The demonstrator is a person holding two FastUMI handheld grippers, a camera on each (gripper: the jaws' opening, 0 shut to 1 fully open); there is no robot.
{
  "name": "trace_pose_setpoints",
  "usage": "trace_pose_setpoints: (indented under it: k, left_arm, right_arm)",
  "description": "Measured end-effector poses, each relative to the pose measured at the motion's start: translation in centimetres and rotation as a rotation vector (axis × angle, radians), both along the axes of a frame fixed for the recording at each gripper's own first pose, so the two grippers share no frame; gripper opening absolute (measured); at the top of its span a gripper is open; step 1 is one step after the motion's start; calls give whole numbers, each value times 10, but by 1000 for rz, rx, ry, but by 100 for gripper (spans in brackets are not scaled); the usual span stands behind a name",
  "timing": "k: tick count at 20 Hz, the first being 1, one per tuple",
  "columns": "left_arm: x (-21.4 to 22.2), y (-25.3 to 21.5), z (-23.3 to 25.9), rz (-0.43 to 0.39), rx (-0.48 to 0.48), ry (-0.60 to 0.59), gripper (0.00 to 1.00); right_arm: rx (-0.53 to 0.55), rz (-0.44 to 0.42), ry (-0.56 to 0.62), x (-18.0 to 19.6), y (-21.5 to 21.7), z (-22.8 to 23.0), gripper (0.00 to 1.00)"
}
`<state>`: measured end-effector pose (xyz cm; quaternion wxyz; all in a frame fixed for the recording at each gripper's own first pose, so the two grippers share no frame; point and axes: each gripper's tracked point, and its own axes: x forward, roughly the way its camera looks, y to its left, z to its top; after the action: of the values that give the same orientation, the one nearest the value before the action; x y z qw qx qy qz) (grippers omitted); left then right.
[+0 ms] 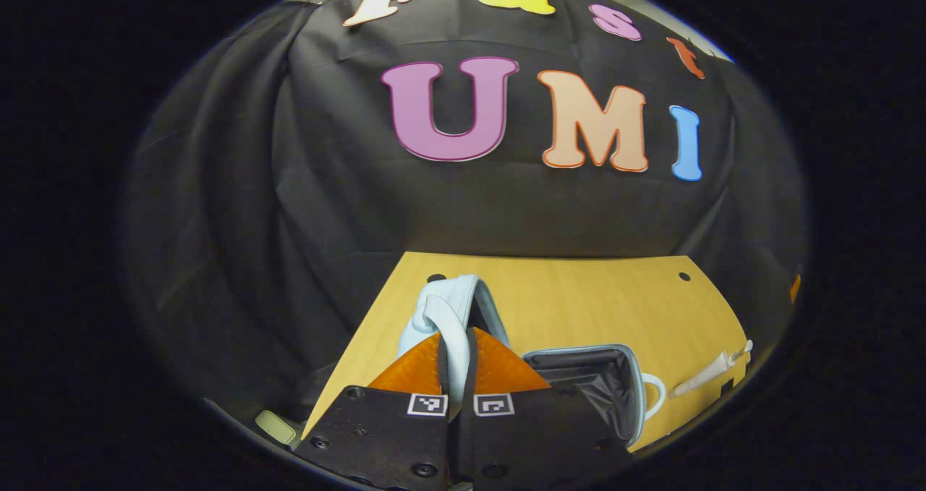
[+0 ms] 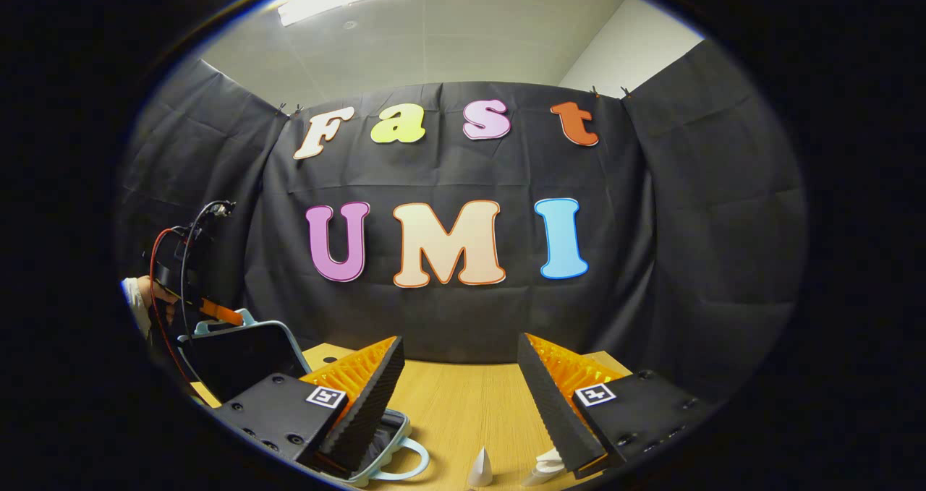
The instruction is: First open the suitcase, pack the skin care products into it, and then close the suitcase.
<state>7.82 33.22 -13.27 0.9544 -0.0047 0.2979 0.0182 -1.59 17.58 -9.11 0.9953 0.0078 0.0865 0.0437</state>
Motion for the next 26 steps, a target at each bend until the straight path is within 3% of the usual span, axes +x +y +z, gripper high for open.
trace_pose_setpoints:
  k: [6,8,16,19,21,24,26]
  left_arm:
    - [-7,92,-44,166,14,66,0]
    - [-17,116,-67,215,-25,105,0]
    - [-28,136,-144,326,-90,231,0]
    - [-34,160,-156,383,-16,246,0]
    - [-35,186,-149,448,105,197,25]
    - [-28,181,-110,507,146,57,100]
    - [-21,167,-72,511,184,-79,97]
  right_arm:
    - [-27,10,32,2,10,-11,98]
    - [-31,11,51,3,12,-18,99]
    - [-69,28,92,4,21,-31,96]
    - [-81,28,101,3,17,-32,98]
    - [-86,22,97,3,11,-30,98]
    - [-99,10,82,6,-5,-24,99]
    - [-96,5,71,9,-18,-18,100]
